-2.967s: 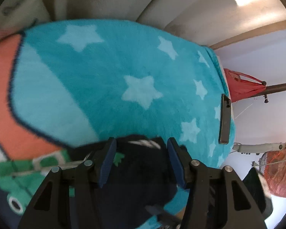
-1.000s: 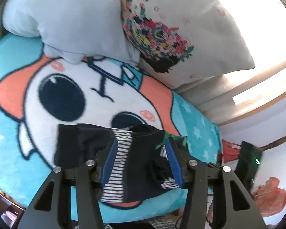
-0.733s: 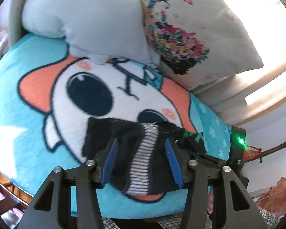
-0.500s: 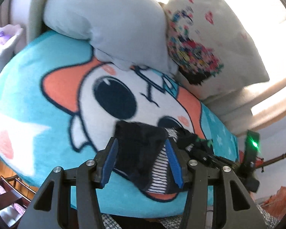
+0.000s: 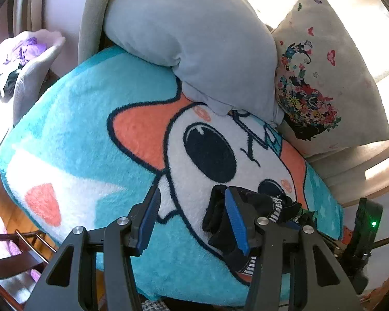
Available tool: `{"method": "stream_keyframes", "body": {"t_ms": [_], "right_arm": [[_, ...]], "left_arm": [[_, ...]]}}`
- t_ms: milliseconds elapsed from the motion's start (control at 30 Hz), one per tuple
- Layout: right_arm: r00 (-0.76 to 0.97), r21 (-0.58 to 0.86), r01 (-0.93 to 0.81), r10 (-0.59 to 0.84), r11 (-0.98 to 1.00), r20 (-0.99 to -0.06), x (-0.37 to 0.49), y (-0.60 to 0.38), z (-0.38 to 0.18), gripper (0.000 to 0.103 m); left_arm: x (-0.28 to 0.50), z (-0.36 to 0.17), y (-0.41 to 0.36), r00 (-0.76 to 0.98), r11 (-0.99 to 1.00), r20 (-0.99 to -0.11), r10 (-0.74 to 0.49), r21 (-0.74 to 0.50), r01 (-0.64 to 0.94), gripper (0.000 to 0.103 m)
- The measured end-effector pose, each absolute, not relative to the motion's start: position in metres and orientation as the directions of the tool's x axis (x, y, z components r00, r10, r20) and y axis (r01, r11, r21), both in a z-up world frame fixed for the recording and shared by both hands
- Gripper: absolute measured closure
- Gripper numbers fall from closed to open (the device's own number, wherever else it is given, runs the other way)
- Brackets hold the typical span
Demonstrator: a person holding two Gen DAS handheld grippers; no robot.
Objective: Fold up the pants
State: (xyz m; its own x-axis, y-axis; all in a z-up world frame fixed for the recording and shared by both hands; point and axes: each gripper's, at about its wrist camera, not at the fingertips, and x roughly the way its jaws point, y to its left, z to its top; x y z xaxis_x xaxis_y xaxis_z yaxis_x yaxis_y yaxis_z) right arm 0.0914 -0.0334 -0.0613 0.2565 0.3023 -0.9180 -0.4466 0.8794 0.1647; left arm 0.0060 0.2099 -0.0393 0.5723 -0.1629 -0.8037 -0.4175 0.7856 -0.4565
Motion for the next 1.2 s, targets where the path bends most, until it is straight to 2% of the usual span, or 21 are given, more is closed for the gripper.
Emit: {"method": "stream_keyframes", "body": {"t_ms": [33, 133, 167, 267, 533, 700, 833, 900, 1000, 1100, 1133, 1200], "right_arm": [[0.270, 0.150, -0.445, 0.292, 0.883, -0.917, 0.091, -0.031, -0.062, 0.067], [0.331, 0.117, -0.423, 0.274, 0.899, -0.903, 0.092, -0.032, -0.057, 0.048], [0.340, 0.116, -0.414, 0.272, 0.903, -0.900, 0.093, -0.033, -0.056, 0.046], [0.326, 0.163, -0.365, 0.290, 0.917, -0.900, 0.099, -0.047, -0.052, 0.046], [0.314, 0.182, -0.300, 0.277, 0.936, -0.908, 0.102, -0.062, -0.050, 0.046], [0.278, 0.184, -0.360, 0.293, 0.915, -0.915, 0.102, -0.038, -0.059, 0.046], [0.225, 0.135, -0.444, 0.256, 0.886, -0.940, 0.111, -0.003, -0.089, 0.046], [0.209, 0.141, -0.429, 0.250, 0.892, -0.946, 0.114, -0.002, -0.095, 0.046], [0.250, 0.262, -0.440, 0.397, 0.859, -0.883, 0.105, -0.026, -0.058, 0.046], [0.357, 0.232, -0.433, 0.402, 0.871, -0.843, 0.094, -0.071, -0.020, 0.046], [0.387, 0.222, -0.409, 0.388, 0.885, -0.836, 0.093, -0.087, -0.014, 0.048], [0.446, 0.152, -0.331, 0.297, 0.931, -0.845, 0.094, -0.127, -0.013, 0.063]], "left_arm": [[0.006, -0.039, 0.211, 0.571, 0.788, -0.804, -0.162, -0.454, -0.416, 0.053], [0.009, -0.041, 0.214, 0.563, 0.793, -0.811, -0.160, -0.445, -0.416, 0.053], [0.009, -0.043, 0.216, 0.559, 0.788, -0.812, -0.167, -0.451, -0.419, 0.053], [0.012, -0.050, 0.218, 0.551, 0.790, -0.816, -0.175, -0.451, -0.416, 0.053], [0.020, -0.074, 0.208, 0.502, 0.780, -0.825, -0.259, -0.485, -0.396, 0.053], [0.021, -0.081, 0.200, 0.488, 0.773, -0.827, -0.278, -0.495, -0.398, 0.053], [0.018, -0.080, 0.193, 0.488, 0.767, -0.828, -0.276, -0.496, -0.408, 0.053], [0.015, -0.073, 0.188, 0.496, 0.778, -0.828, -0.259, -0.484, -0.401, 0.053], [0.009, -0.062, 0.181, 0.511, 0.786, -0.829, -0.229, -0.467, -0.405, 0.053], [0.004, -0.055, 0.174, 0.520, 0.783, -0.829, -0.205, -0.458, -0.421, 0.053], [0.003, -0.054, 0.171, 0.521, 0.783, -0.829, -0.201, -0.456, -0.423, 0.053], [0.001, -0.052, 0.163, 0.522, 0.786, -0.831, -0.194, -0.450, -0.424, 0.053]]}}
